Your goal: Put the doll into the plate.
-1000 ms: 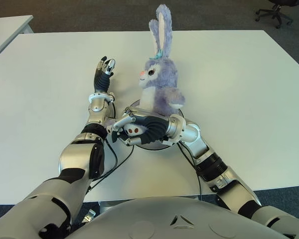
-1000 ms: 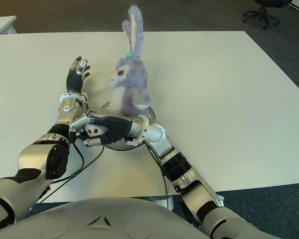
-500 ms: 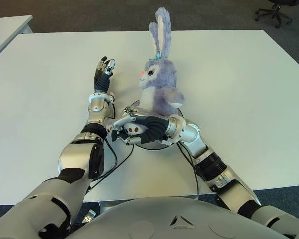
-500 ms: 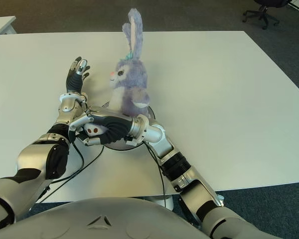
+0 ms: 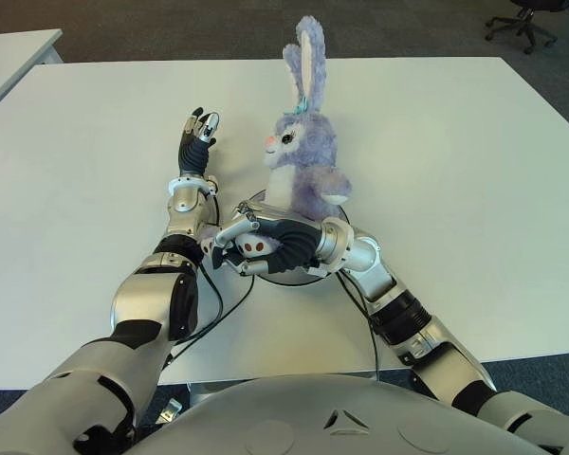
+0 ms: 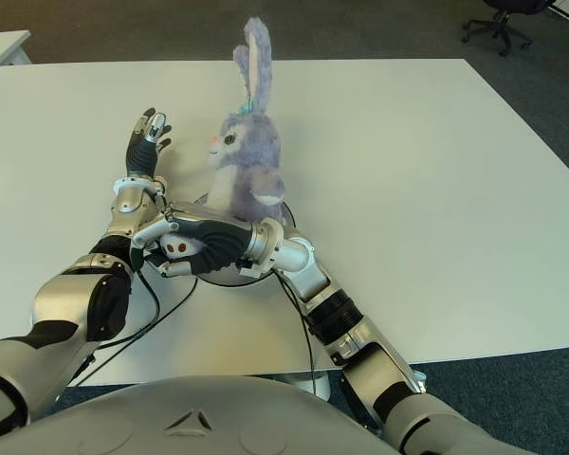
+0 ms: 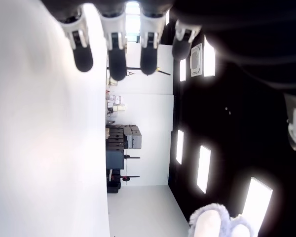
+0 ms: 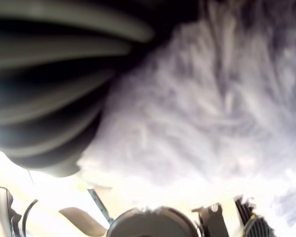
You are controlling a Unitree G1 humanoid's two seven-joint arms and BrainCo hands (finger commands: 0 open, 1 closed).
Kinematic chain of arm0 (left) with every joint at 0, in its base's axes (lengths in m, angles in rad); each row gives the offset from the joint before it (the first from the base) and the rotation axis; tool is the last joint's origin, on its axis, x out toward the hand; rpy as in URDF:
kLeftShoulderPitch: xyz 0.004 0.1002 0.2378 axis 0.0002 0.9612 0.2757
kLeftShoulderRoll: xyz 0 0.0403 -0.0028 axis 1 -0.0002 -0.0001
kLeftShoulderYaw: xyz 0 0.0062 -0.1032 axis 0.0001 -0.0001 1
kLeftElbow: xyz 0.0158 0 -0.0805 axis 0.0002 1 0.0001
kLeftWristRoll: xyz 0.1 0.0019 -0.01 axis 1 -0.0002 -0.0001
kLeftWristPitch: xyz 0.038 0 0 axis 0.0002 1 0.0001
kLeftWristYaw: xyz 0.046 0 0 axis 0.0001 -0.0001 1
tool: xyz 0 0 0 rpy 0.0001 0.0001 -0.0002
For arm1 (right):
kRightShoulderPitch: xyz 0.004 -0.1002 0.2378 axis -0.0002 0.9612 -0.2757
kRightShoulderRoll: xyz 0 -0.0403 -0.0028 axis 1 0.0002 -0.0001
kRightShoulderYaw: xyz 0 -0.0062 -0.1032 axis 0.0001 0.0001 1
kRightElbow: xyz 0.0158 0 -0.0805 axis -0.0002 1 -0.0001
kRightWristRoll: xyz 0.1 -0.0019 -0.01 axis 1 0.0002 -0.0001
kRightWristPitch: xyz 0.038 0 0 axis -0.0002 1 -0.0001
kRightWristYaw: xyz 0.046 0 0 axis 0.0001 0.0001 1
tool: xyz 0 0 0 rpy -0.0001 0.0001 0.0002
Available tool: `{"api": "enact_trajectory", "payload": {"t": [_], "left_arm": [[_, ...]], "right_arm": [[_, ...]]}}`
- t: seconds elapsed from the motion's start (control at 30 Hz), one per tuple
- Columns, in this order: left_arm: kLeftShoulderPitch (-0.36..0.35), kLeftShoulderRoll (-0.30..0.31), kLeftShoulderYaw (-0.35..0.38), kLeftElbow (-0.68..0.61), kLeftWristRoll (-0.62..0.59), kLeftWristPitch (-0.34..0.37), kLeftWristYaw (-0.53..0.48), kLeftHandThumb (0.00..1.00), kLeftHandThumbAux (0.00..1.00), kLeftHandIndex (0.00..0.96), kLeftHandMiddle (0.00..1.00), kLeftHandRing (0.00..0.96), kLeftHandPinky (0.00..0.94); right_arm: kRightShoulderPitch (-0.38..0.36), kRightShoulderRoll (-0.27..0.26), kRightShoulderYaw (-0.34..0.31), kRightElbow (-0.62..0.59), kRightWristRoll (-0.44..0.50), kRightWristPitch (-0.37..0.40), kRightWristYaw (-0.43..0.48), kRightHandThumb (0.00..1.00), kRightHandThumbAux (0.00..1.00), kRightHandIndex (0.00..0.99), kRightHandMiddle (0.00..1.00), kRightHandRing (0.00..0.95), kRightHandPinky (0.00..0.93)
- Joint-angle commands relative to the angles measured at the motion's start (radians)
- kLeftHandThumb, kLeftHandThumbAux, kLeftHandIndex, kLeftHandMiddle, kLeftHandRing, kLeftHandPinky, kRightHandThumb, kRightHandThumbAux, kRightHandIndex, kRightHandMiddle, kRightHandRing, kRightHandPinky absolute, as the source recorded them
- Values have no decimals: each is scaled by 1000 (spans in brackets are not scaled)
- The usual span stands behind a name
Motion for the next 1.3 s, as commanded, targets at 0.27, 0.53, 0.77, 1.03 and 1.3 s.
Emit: {"api": "enact_trajectory", "payload": {"t": [0.27, 0.53, 0.77, 1.03, 1.3], "left_arm": [[90, -25, 4, 66, 1, 74, 8, 0, 383, 22, 138, 145, 126], [88, -26, 4, 67, 4, 73, 17, 0, 381, 16, 143, 154, 129], [86, -28, 2, 67, 7, 71, 28, 0, 376, 15, 156, 162, 107], [85, -36, 4, 64, 3, 68, 41, 0, 371, 29, 174, 177, 119], [85, -42, 5, 62, 3, 59, 55, 0, 367, 13, 178, 180, 91]], "right_arm": [[30, 28, -37, 27, -124, -30, -89, 681, 716, 425, 695, 706, 670], [36, 13, -48, 35, -192, -26, -140, 673, 720, 406, 512, 527, 505], [31, 19, -62, 38, -240, -28, -190, 311, 478, 146, 250, 249, 218], [18, 5, -65, 28, -274, -16, -211, 302, 445, 111, 156, 159, 165], [18, -3, -61, 9, -261, 25, -197, 350, 404, 78, 72, 79, 110]]}}
